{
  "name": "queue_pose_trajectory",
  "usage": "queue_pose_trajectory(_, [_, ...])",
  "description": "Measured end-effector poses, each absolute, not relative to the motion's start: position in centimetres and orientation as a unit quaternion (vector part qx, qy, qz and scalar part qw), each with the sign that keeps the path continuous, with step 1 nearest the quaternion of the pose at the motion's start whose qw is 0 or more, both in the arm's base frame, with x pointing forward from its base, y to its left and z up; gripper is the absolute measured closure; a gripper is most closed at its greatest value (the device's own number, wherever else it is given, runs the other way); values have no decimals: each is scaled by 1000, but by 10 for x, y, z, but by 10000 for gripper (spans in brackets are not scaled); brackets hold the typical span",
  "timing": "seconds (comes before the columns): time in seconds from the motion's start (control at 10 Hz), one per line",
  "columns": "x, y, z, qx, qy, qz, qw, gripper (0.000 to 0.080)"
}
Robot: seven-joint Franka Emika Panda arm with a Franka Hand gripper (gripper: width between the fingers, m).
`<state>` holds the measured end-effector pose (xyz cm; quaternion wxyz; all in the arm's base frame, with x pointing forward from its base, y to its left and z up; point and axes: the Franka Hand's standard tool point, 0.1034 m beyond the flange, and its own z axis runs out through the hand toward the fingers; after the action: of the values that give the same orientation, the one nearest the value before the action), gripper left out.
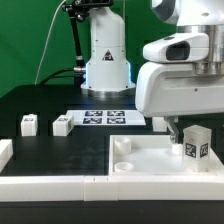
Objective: Assemble one leg
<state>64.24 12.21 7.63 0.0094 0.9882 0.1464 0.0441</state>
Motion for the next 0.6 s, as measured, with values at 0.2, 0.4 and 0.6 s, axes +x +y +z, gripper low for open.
queue_pose_trajectory(0.2, [642, 121, 75, 983, 178, 45, 12, 151])
queue_pose_trajectory(0.4, [642, 121, 75, 983, 177, 45, 12, 193])
queue_pose_trajectory(0.6, [642, 121, 75, 986, 162, 46, 11, 368])
